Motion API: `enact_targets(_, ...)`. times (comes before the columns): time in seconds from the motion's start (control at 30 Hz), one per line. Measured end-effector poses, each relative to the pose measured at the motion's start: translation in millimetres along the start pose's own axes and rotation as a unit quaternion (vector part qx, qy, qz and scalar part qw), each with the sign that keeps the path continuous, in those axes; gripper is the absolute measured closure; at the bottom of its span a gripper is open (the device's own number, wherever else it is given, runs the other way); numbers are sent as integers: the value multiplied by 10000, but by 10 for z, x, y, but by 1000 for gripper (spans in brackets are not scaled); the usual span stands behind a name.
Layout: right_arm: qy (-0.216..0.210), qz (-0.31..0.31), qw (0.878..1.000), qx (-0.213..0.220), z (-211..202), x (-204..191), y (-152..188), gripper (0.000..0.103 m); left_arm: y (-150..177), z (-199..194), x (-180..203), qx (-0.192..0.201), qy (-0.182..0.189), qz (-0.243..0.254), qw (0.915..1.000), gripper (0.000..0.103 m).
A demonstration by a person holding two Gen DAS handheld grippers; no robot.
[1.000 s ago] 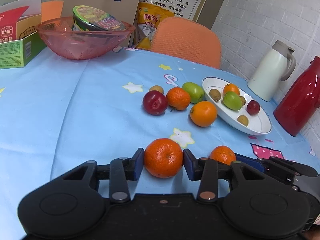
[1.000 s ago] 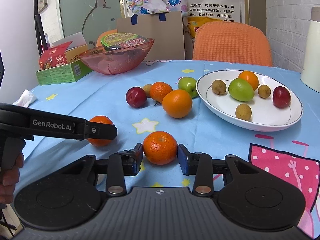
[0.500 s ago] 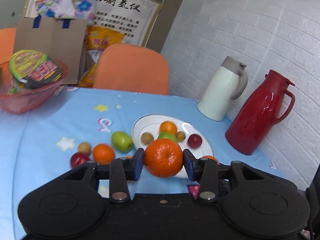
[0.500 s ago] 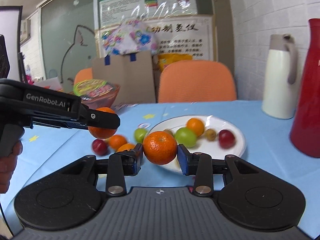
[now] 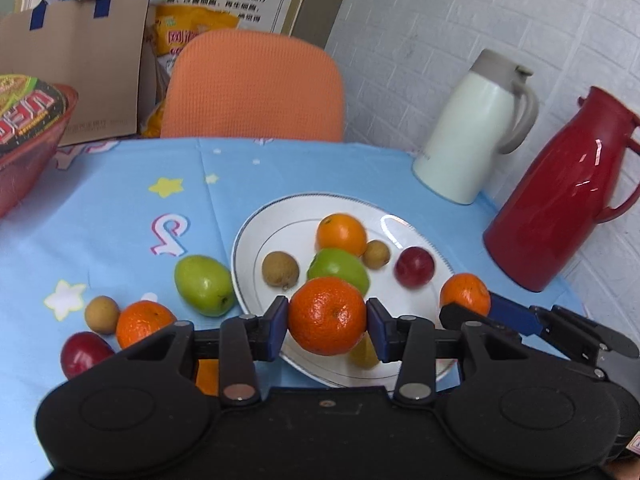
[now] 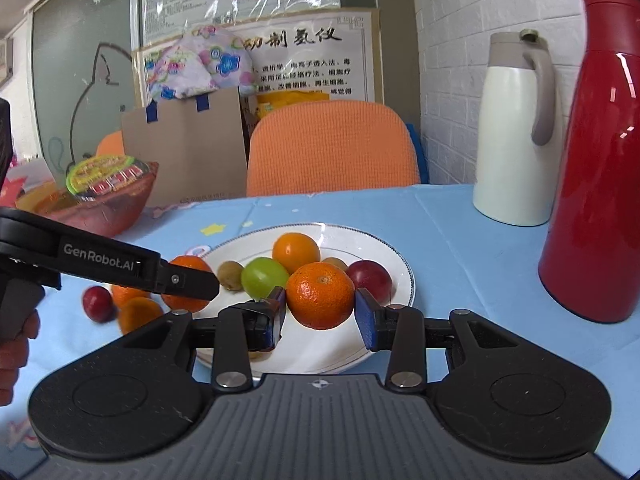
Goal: Organize fruits
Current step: 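Carry both held mandarins over the white plate, then open the right tool then the left tool to drop the mandarins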
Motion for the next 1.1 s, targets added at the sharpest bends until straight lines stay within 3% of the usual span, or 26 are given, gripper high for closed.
enact_targets(0.43,-194,-175,9991,-344,520,8,19,38,-112,396,-130,-44,-198,-9,9998,0)
enact_targets(0.7,-170,-207,9995,-192,604,18,-66,37,-180,445,-187,93,-222,-86,9997,0)
enact_targets(0.9,-211,-359,9987,-309,601,-8,-11,36,-130,392,-185,156,-120,-154,9997,0)
enact_targets(1.0,-189,-437,9981,-403,606,-30,9,28,-128,366,-146,180,-96,-101,9997,0)
enact_targets(1.1,-226,-451,9980,-377,565,-46,15,5,-143,298,-104,264,-95,-47,9996,0)
Point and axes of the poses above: each gripper's, at about its wrist camera, not at the fingertips, and z roughly the way its jaws point, x to its right, y to its underside, the point moved 3 cm from there along z, roughly the way its jaws point, and after that the axes turned 3 degrees about z, right-handed, at the moved point
